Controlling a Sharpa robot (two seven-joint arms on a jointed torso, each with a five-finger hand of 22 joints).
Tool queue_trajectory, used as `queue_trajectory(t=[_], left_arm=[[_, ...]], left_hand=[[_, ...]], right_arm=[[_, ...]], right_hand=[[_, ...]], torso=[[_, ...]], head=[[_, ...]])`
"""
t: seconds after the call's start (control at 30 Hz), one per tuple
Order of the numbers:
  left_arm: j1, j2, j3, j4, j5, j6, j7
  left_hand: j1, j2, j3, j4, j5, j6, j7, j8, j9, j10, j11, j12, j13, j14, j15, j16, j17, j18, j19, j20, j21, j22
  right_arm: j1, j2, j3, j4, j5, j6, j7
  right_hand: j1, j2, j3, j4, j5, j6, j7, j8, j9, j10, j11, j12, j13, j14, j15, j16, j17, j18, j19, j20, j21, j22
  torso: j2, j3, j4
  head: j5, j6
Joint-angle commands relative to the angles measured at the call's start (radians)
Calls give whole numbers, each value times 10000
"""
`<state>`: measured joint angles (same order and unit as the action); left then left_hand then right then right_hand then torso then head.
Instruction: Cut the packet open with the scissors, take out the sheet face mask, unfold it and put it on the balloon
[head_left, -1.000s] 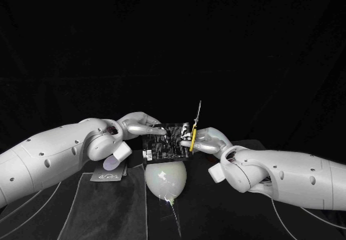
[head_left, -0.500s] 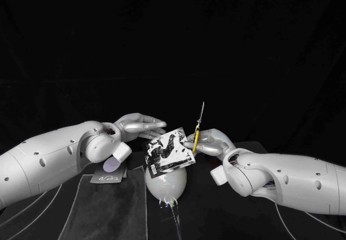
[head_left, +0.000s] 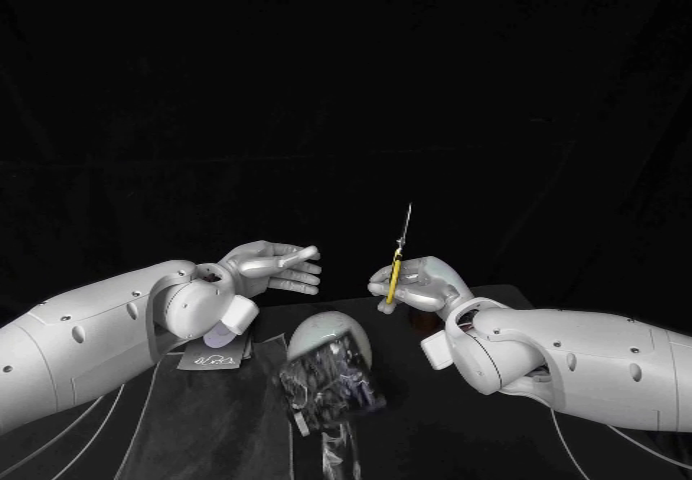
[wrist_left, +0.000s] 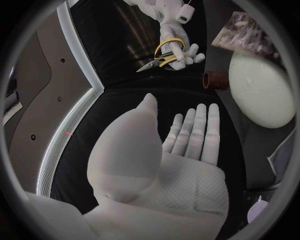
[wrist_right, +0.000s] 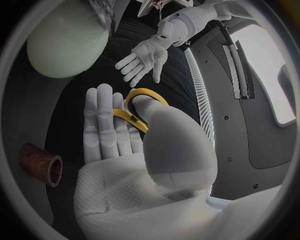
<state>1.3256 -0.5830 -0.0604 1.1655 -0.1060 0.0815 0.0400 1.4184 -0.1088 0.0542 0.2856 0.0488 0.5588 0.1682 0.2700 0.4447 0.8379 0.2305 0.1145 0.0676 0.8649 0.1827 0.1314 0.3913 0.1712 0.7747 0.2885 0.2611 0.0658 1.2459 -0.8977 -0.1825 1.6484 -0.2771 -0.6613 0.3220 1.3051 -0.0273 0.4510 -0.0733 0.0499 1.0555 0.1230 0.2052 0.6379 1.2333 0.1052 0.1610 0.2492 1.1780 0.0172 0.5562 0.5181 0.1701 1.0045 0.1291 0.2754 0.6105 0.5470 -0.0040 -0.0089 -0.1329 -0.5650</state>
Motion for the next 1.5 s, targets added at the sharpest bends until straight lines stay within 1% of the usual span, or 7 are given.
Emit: queue_trajectory(t=[0.03,0.53,0.73,0.93,1.17,1.4,1.5], left_arm=[[-11,40,4,-10,503,-271,268],[-41,16,-18,-43,318,-715,677],[-51,-91,-14,13,288,-1000,1083],[-67,-310,-10,182,295,-1083,1363],[-93,-479,-9,456,-243,-881,1600],[-108,-188,17,344,-829,-881,2046],[-111,0,34,151,-740,-946,2219]], left_hand=[[155,44,-99,-5,0,32,996,91,12,-3,-42,78,17,61,8,-67,-21,96,83,8,-85,-13],[750,274,-430,-36,-2,387,906,597,13,339,-139,353,22,99,-29,-133,-101,41,-3,19,-486,3],[1112,505,-582,-70,44,938,717,973,-23,1061,-403,711,79,945,-328,360,75,82,1103,-207,10,190],[1615,839,-451,-50,12,1751,402,1150,-185,2093,-784,1046,141,1805,-725,946,361,153,2019,-595,483,356],[2493,1304,255,-26,8,2946,40,1068,-548,3105,-1186,863,-9,2758,-1175,1434,646,120,2768,-1137,1024,589],[2285,1008,564,26,13,3059,92,508,-975,3266,-1051,214,-47,1547,-793,575,378,-378,847,-540,-41,101],[1934,825,550,60,1,3057,135,297,-1122,3395,-1008,19,-38,1331,-715,370,305,-445,213,-285,-458,-20]], right_arm=[[2,33,14,-39,-164,-118,52],[5,-25,13,-246,-273,513,-293],[7,-114,12,-257,71,982,-248],[8,-238,6,-210,660,1599,-138],[-13,-251,-11,-174,1604,2453,98],[-22,-212,-16,-69,1888,3076,-123],[-9,-219,-16,34,1911,3319,-293]], right_hand=[[681,789,-11,-95,-12,-40,-45,34,36,1949,-596,66,107,-44,-50,-13,76,36,-112,5,102,129],[635,898,-4,-237,-12,-72,-32,8,108,1833,-585,100,351,-92,-44,-69,226,28,-315,-3,322,435],[550,1043,82,-232,-12,-196,27,-67,126,1651,-526,28,432,-124,-9,-155,275,27,-445,20,375,539],[431,1591,373,-56,-14,-826,240,-426,48,1573,-371,-2,550,-54,53,-149,423,39,-546,61,437,641],[344,2308,1233,-15,-15,-1934,780,-980,-119,266,151,-856,188,-458,418,-556,425,-38,-927,251,231,557],[-87,2036,1317,-101,-13,-1338,274,-534,30,2224,-407,228,752,1272,-155,602,1066,164,367,-66,1042,904],[-691,1694,1660,-86,-17,-1187,-86,10,364,2746,-717,1687,2171,1993,-440,3207,3231,111,980,-449,1733,1343]], torso=[[-3,0,11],[-10,5,-3],[-7,3,-5],[-9,6,3],[-22,9,16],[-10,-2,-12],[-1,2,-22]], head=[[-11,-44],[-8,-151],[-39,-193],[-94,-224],[-99,-224],[-47,-178],[-48,-169]])
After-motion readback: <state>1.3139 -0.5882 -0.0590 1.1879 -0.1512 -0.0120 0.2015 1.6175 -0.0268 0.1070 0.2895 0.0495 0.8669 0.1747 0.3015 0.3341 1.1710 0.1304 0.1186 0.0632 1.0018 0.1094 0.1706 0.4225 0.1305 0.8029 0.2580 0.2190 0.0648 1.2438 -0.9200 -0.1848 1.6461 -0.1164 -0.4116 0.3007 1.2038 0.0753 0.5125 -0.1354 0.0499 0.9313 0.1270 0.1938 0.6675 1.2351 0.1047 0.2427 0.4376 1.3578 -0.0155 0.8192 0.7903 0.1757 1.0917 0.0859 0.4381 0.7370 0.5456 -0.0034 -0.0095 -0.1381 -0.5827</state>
